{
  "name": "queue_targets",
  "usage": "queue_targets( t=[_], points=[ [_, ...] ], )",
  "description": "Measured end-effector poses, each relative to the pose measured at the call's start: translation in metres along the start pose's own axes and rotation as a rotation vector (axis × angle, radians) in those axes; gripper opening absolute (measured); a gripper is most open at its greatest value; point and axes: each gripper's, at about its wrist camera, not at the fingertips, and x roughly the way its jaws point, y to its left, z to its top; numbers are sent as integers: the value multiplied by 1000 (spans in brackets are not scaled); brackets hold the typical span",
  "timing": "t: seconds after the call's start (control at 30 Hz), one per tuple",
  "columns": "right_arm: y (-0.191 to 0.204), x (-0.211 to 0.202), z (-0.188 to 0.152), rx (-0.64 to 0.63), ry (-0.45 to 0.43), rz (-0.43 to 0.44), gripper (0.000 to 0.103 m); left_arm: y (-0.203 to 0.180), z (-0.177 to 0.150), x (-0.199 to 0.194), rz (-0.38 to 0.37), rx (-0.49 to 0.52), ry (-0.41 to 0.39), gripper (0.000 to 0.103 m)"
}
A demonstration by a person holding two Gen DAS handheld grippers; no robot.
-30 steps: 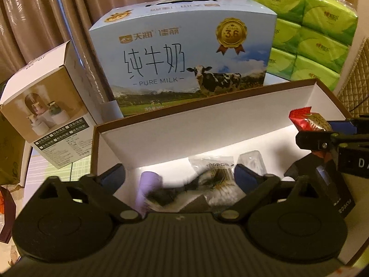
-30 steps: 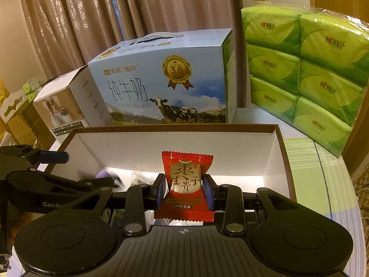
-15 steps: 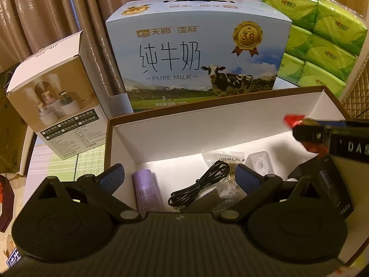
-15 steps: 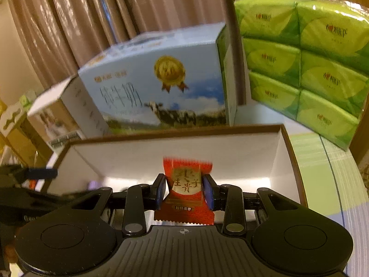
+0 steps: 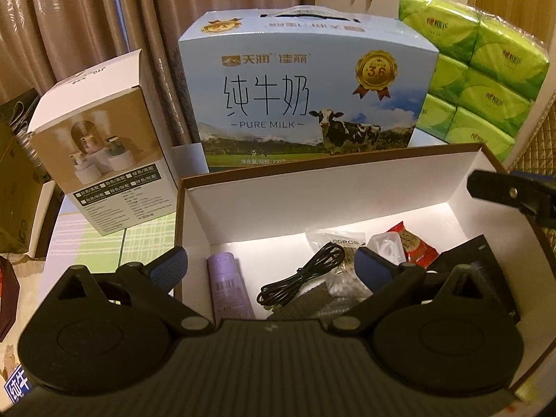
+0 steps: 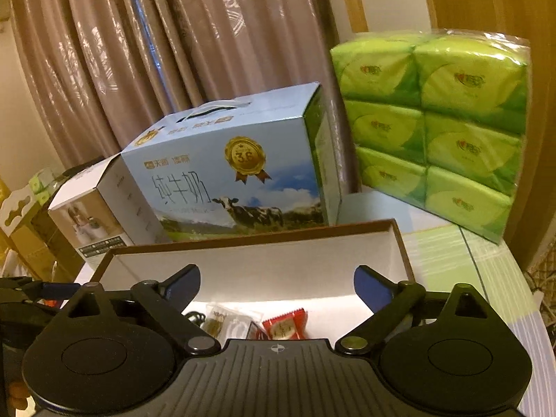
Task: Organize objects
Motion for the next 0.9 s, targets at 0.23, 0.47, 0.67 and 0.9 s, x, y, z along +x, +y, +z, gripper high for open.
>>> queue_targets(
  t=[0.23, 0.47, 0.67, 0.9],
  points=[
    [-7, -24, -8, 46, -9, -7, 101, 3, -1, -20, -14, -25, -18, 101],
    [-8, -47, -20, 56, -4, -21, 101, 5, -6, -43, -24, -48, -29, 101],
    [-5, -71, -32, 56, 2, -21, 101, 12, -16, -69, -30, -98, -43, 101],
    [4, -104, -50, 43, 7, -31, 101, 20, -39, -106, -15, -137, -56, 101]
  ],
)
